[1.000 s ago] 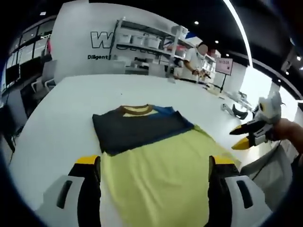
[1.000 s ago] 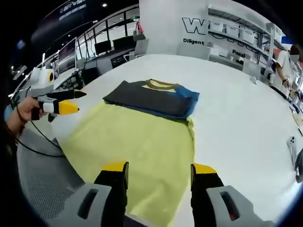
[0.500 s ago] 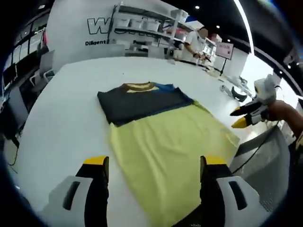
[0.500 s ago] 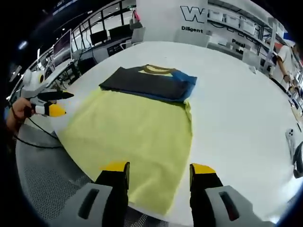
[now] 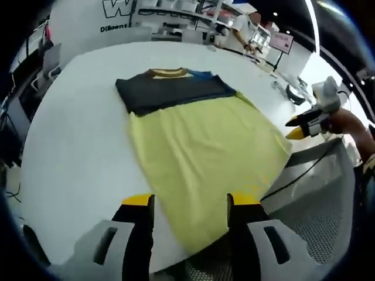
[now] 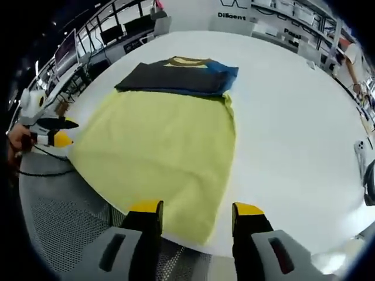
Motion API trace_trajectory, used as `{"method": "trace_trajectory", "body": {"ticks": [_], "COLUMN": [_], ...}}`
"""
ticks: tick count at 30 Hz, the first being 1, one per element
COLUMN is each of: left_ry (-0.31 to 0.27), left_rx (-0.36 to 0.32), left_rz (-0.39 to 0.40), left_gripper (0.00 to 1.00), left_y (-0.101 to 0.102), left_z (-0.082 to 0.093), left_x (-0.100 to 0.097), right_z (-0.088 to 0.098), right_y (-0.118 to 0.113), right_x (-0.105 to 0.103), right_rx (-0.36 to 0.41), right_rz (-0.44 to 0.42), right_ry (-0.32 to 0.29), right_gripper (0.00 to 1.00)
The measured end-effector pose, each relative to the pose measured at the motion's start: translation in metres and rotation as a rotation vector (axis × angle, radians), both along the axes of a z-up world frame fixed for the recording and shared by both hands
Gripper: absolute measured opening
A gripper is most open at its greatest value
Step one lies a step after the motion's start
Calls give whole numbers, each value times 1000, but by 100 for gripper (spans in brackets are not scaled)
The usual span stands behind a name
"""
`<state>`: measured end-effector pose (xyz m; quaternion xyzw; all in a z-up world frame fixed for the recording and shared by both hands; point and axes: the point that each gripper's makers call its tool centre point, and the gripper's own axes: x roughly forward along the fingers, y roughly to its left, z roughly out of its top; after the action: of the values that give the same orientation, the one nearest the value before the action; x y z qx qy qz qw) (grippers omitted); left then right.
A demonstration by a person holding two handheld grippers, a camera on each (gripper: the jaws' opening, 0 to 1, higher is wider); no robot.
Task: Fold the garment on the visible template until the final outline fits inside the template.
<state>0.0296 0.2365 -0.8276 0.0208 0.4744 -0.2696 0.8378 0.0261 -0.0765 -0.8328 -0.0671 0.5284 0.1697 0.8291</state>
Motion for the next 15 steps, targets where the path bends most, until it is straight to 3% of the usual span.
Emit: {"method": "trace_trajectory", "body": {"ticks": [2,3,5,15], "left_ry": [9,69,58,134], "left_rx": [-4,1,5,29], "left_rz": [7,23,21,55], "left_gripper": [44,42,40,31], "left_y": [2,4,5,4], "left_z": [-4,-9,-10,-18], "left_x": [-2,-11,-9,-18], "right_z": [-4,-7,-11,-19], "right_y": [-2,-4,-6,-15], "right_x": [-3,-5,-9,-11], "right_rx": [-18,-27,-35,-66], "right_rz": [3,9,1,-24], "right_ry": [19,39,64,129], "right_gripper": [44,44,43,33]}}
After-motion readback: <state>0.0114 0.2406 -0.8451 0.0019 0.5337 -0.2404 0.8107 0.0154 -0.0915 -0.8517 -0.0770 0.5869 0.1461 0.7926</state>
